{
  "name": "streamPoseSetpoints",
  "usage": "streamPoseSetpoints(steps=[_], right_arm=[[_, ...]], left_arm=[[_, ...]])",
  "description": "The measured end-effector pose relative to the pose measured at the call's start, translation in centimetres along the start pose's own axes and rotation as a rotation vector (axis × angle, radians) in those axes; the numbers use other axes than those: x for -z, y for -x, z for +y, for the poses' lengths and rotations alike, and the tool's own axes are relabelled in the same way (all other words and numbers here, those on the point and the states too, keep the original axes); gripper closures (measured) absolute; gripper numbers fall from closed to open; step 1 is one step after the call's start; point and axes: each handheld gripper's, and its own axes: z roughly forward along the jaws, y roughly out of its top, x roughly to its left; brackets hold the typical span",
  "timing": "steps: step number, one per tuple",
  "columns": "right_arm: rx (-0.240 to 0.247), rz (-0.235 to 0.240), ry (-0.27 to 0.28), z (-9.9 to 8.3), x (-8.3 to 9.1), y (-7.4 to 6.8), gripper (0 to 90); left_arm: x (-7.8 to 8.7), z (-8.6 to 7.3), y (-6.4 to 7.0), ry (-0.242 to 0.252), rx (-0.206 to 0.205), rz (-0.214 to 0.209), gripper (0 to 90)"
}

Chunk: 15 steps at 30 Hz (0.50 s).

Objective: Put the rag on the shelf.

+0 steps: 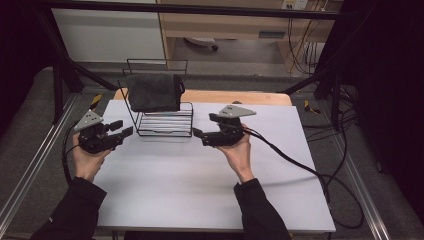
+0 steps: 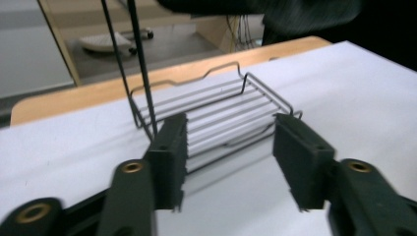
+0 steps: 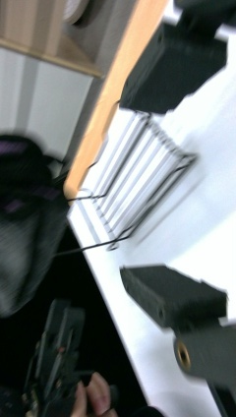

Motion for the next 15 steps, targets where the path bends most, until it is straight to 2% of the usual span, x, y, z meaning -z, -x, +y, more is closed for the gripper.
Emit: streamPoseSetpoints(steps=[3,6,9,15], right_arm=[[-0.049,-0.001,-0.020,-1.9,2.1,1.3,9.4],[-0.069,-0.012,-0.021,-3.9,4.1,2.3,5.9],[-0.089,-0.008,-0.045,-6.0,5.8,3.3,2.9],[-0.112,-0.014,-0.105,-10.0,9.0,4.9,0.6]], left_arm=[[0.0,-1.3,0.2,-0.054,-0.002,-0.008,36.9],[0.0,-2.5,0.6,-0.089,-0.007,-0.029,31.3],[0.2,-3.5,1.0,-0.105,-0.018,-0.042,24.9],[0.4,-5.6,1.4,-0.127,-0.005,-0.084,16.1]])
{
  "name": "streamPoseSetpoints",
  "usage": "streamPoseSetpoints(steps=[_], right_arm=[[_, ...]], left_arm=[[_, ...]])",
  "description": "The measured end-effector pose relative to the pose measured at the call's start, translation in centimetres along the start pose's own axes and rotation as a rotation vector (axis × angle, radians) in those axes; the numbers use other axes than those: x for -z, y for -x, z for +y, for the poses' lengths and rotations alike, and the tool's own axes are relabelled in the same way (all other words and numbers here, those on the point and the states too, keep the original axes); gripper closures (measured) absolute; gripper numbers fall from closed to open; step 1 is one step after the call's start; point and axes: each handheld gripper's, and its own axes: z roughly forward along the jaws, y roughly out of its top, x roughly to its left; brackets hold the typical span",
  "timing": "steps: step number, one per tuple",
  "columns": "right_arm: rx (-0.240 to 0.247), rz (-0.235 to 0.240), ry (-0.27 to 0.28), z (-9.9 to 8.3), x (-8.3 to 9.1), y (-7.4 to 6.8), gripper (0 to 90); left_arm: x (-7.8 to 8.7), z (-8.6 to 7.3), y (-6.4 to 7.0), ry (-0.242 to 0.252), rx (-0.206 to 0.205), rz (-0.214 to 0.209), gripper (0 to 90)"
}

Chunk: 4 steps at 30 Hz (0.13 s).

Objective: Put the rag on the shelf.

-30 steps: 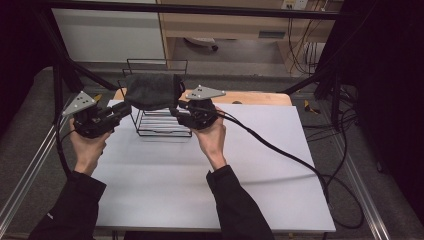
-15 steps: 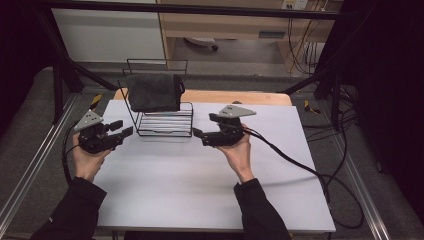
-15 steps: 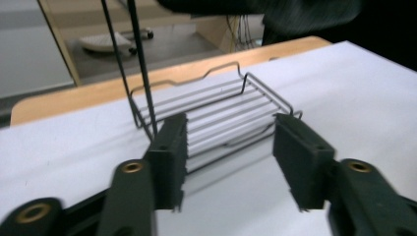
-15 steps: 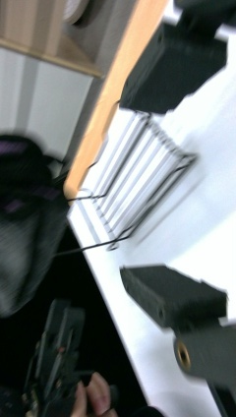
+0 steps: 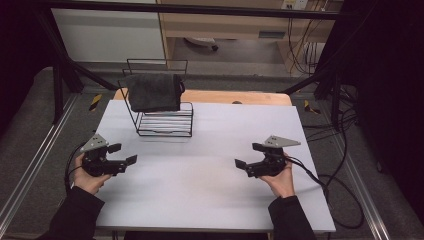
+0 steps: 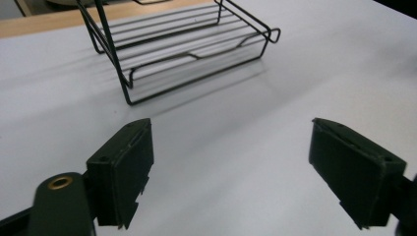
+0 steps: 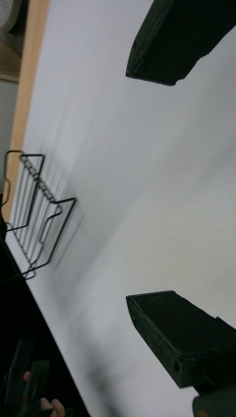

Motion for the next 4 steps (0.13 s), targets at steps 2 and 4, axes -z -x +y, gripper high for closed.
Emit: streamPoseSetpoints(steps=[2,4], right_arm=[[-0.002,-0.015,-0.015,-1.4,0.8,0.6,0.6],[-0.011,-0.026,-0.022,-2.2,1.4,1.0,0.6]], left_arm=[[0.0,-0.4,0.0,-0.007,-0.007,0.000,15.1],[-0.2,-0.9,0.0,-0.003,0.002,-0.005,15.0]])
